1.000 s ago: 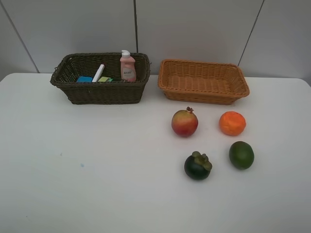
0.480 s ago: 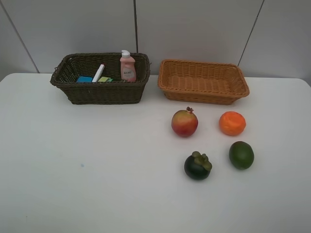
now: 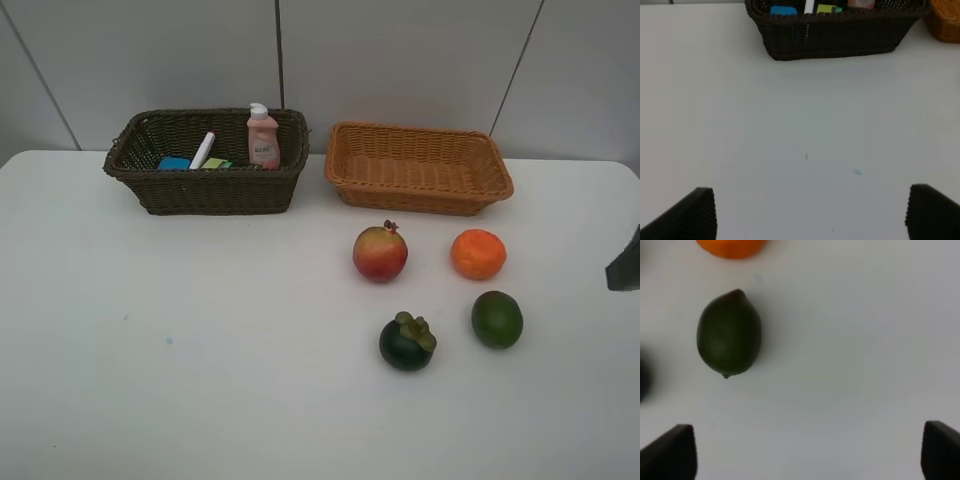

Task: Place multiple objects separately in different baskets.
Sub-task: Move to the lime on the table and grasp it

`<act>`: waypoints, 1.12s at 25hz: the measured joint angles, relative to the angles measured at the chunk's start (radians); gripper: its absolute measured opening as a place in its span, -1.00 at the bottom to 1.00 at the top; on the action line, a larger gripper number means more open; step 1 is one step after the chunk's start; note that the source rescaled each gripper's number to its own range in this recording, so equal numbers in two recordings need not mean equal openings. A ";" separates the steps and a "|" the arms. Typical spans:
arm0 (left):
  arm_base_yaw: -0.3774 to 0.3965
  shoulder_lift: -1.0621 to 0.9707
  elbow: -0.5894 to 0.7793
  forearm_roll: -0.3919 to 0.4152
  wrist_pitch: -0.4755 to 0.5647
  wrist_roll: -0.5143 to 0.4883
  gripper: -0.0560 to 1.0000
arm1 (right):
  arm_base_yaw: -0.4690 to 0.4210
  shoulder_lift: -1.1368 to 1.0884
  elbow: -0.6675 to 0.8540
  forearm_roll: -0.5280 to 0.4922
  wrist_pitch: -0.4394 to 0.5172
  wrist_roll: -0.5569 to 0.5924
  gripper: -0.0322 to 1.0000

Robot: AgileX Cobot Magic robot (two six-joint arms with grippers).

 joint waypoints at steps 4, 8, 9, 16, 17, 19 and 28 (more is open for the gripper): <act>0.000 0.000 0.000 0.000 -0.001 0.000 0.85 | 0.000 0.259 -0.106 0.042 0.000 0.000 0.98; 0.000 0.000 0.000 0.000 -0.001 0.000 0.85 | 0.020 0.425 -0.177 0.049 -0.011 0.000 0.98; 0.000 0.000 0.000 0.000 -0.001 0.000 0.85 | 0.035 0.459 -0.184 0.054 -0.018 0.000 0.98; 0.000 0.000 0.001 0.000 -0.001 0.000 0.85 | 0.121 0.655 -0.188 0.049 -0.095 0.000 0.99; 0.000 0.000 0.001 0.000 -0.001 0.000 0.85 | 0.125 0.679 -0.188 0.049 -0.113 0.000 0.99; 0.000 0.000 0.001 0.000 -0.001 0.000 0.85 | 0.130 0.718 -0.188 0.054 -0.143 0.000 0.99; 0.000 0.000 0.001 0.000 -0.001 0.000 0.85 | 0.131 0.808 -0.188 0.073 -0.236 -0.019 0.99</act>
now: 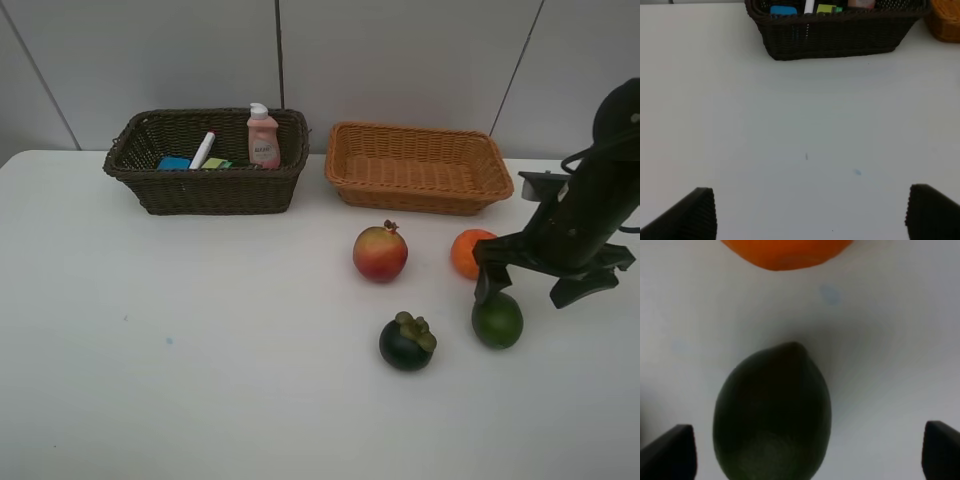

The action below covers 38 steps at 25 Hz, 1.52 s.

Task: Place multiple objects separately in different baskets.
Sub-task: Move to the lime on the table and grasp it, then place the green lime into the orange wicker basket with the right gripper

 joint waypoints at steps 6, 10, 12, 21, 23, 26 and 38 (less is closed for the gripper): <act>0.000 0.000 0.000 0.000 0.000 0.000 0.85 | 0.000 0.055 0.000 0.005 -0.038 -0.002 0.99; 0.000 0.000 0.000 0.000 0.000 0.000 0.85 | 0.000 0.101 0.000 0.007 -0.070 -0.004 0.99; 0.000 0.000 0.000 0.000 0.000 0.000 0.85 | 0.000 0.126 0.000 0.007 -0.084 -0.004 0.99; 0.000 0.000 0.000 0.000 0.000 0.001 0.85 | 0.000 0.191 -0.010 0.000 -0.101 -0.004 0.29; 0.000 0.000 0.000 0.000 0.000 0.001 0.85 | 0.000 0.191 -0.010 0.000 -0.103 -0.004 -0.41; 0.000 0.000 0.000 0.000 0.000 0.001 0.85 | 0.000 0.191 -0.010 0.000 -0.096 -0.004 -0.94; 0.000 0.000 0.000 0.000 0.000 0.001 0.85 | 0.000 0.123 -0.243 0.004 0.119 -0.011 -0.94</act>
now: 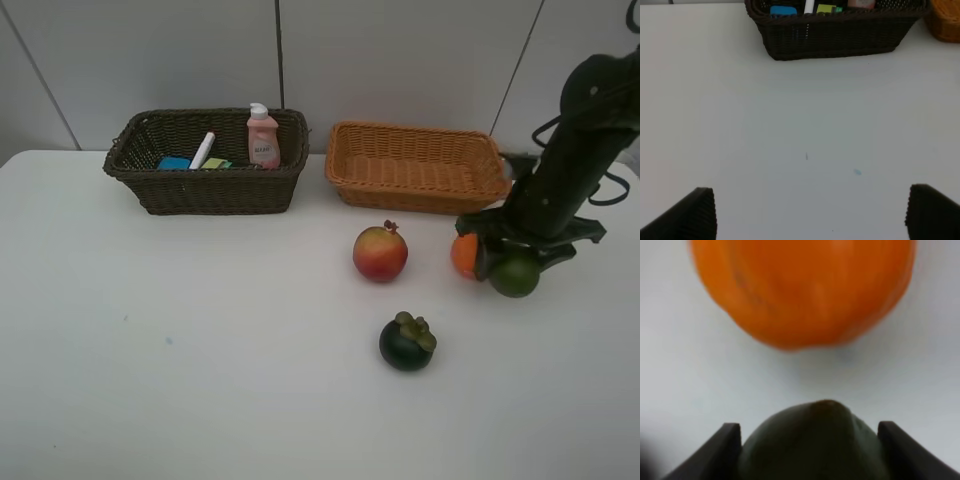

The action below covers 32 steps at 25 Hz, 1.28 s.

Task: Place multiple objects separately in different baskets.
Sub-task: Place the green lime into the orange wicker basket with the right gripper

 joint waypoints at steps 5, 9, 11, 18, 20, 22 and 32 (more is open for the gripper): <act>0.000 0.000 0.000 0.000 0.000 0.000 0.85 | 0.000 0.061 -0.285 0.000 0.081 0.000 -0.94; 0.000 0.000 0.000 0.000 0.000 0.001 0.85 | 0.000 0.170 -0.486 -0.017 0.100 -0.002 -0.94; 0.000 0.000 0.000 0.000 0.000 0.001 0.85 | -0.001 0.258 -0.614 -0.044 0.110 -0.007 -0.94; 0.000 0.000 0.000 0.001 0.000 0.001 0.85 | -0.026 0.500 -0.943 -0.134 0.169 -0.020 -0.35; 0.000 0.000 0.000 0.001 0.000 0.001 0.85 | -0.026 0.508 -0.954 -0.134 0.172 -0.022 0.45; 0.000 0.000 0.000 0.001 0.000 0.001 0.85 | -0.026 0.510 -0.960 -0.126 0.174 -0.022 0.78; 0.000 0.000 0.000 0.001 0.000 0.002 0.85 | -0.020 0.405 -0.956 -0.042 0.287 -0.016 0.98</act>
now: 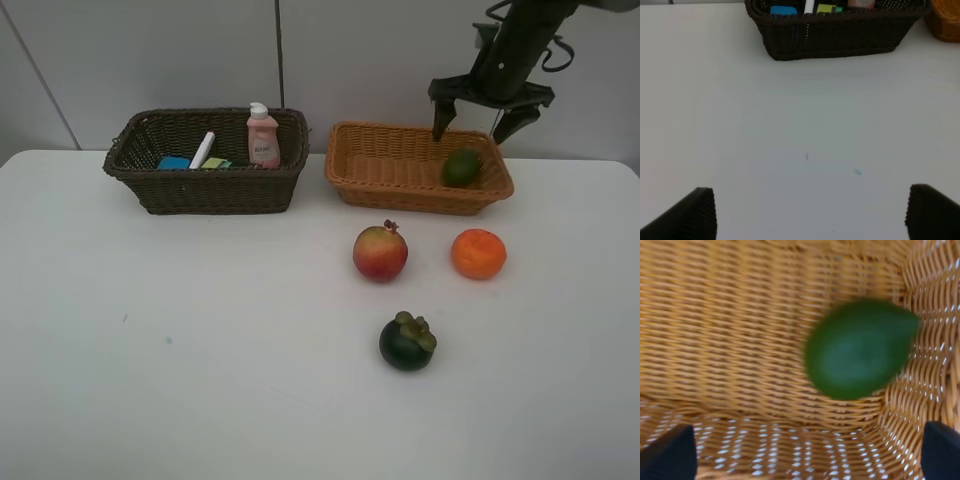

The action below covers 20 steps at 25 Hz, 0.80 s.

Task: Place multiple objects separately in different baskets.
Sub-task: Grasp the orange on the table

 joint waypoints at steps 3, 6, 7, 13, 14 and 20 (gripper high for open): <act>0.000 0.000 0.000 0.000 -0.001 0.000 0.85 | 0.010 -0.075 0.049 0.013 0.001 0.000 0.98; 0.000 0.000 0.000 0.000 -0.001 0.000 0.85 | 0.018 -0.157 0.162 0.021 0.000 0.003 0.98; 0.000 0.000 0.000 0.000 -0.001 0.000 0.85 | 0.020 -0.189 0.220 0.027 0.000 0.003 0.98; 0.000 0.000 0.000 0.000 -0.001 0.000 0.85 | 0.056 -0.329 0.566 0.032 0.008 0.003 0.98; 0.000 0.000 0.000 0.000 -0.001 0.000 0.85 | 0.065 -0.337 0.614 0.028 0.006 0.002 0.99; 0.000 0.000 0.000 0.000 -0.001 0.000 0.85 | 0.087 -0.344 0.802 0.013 -0.181 -0.030 0.98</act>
